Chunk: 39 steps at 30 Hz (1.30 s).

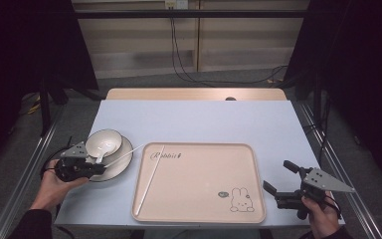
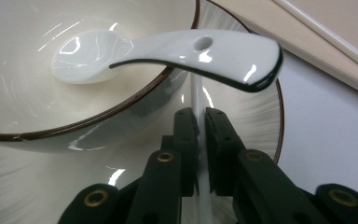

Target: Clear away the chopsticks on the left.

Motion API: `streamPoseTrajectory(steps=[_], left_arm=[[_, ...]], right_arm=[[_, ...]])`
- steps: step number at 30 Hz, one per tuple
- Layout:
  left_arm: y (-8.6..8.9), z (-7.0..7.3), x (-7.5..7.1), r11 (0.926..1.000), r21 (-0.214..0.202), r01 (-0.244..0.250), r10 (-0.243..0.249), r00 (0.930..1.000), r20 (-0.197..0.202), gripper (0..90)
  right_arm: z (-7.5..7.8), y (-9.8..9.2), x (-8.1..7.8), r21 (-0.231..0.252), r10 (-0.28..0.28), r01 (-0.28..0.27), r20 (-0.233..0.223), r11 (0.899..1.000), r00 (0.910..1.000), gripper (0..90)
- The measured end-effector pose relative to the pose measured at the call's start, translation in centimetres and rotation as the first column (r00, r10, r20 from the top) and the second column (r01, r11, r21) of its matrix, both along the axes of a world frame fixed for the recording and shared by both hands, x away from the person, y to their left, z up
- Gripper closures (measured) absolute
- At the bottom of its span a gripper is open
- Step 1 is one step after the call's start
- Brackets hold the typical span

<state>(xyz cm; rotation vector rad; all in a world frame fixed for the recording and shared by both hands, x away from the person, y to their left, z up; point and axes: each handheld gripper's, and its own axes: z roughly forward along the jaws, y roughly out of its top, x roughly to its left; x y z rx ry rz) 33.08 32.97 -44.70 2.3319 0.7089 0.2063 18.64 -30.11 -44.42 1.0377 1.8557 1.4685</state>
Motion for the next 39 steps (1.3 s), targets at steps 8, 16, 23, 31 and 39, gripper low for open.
streamPoseTrajectory(steps=[8, 16, 23, 31, 39], left_arm=[[-0.2, 0.0, -0.3, 0.9995, -0.027, -0.017, 0.017, 0.9997, -0.020, 84.6], [-0.3, 0.7, -0.6, 0.9960, -0.075, -0.049, 0.045, 0.9977, -0.050, 84.7], [-0.5, 1.7, -1.2, 0.9926, -0.106, -0.059, 0.054, 0.9972, -0.052, 84.7], [-0.6, 2.3, -2.3, 0.9809, -0.168, -0.098, 0.087, 0.9937, -0.070, 84.7], [-1.4, 2.5, -4.1, 0.9784, -0.173, -0.113, 0.102, 0.9923, -0.070, 84.7]], right_arm=[[0.0, 0.0, 0.0, 0.002, 0.000, 0.000, 0.000, 1.000, 1.0000, 0.6], [0.0, 0.0, 0.0, 0.002, 0.001, -0.001, 0.000, 1.000, 1.0000, 0.6], [0.1, -0.1, -0.1, 0.010, -0.006, 0.006, -0.004, 1.000, 1.0000, 0.6], [0.1, -0.1, 0.0, 0.002, 0.002, -0.002, 0.009, 1.000, 1.0000, 0.7], [0.1, -0.1, 0.0, 0.002, 0.002, -0.002, 0.010, 1.000, 0.9999, 0.7]])
